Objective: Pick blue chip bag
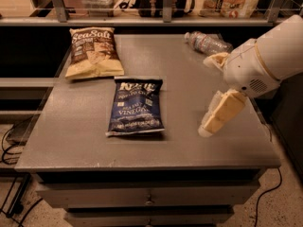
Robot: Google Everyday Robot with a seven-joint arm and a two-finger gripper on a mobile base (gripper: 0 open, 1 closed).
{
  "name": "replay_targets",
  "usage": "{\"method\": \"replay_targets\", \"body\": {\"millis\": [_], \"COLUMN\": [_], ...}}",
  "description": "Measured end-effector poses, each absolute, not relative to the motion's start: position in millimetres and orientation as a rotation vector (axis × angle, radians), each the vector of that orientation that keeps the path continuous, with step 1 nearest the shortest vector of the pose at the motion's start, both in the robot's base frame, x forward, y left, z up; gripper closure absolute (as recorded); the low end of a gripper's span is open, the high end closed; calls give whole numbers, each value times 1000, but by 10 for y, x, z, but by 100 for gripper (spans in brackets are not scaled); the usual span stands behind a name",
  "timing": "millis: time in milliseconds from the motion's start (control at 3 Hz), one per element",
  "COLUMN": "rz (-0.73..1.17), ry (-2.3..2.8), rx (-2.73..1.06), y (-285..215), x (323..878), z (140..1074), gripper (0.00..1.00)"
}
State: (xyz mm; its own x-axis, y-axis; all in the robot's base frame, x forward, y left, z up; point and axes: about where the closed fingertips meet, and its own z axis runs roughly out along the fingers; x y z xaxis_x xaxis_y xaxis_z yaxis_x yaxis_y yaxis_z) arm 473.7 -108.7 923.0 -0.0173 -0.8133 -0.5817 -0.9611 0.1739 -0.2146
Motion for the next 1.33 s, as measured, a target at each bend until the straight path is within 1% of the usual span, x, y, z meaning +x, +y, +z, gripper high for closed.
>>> {"method": "replay_targets", "body": {"millis": [333,1333], "rz": [381,677], "ry": [1858,1770], "rx": [-1650,-1577], "y": [-975,-169], "x": [4758,4961], "z": [9153,8850], "gripper": [0,0]}}
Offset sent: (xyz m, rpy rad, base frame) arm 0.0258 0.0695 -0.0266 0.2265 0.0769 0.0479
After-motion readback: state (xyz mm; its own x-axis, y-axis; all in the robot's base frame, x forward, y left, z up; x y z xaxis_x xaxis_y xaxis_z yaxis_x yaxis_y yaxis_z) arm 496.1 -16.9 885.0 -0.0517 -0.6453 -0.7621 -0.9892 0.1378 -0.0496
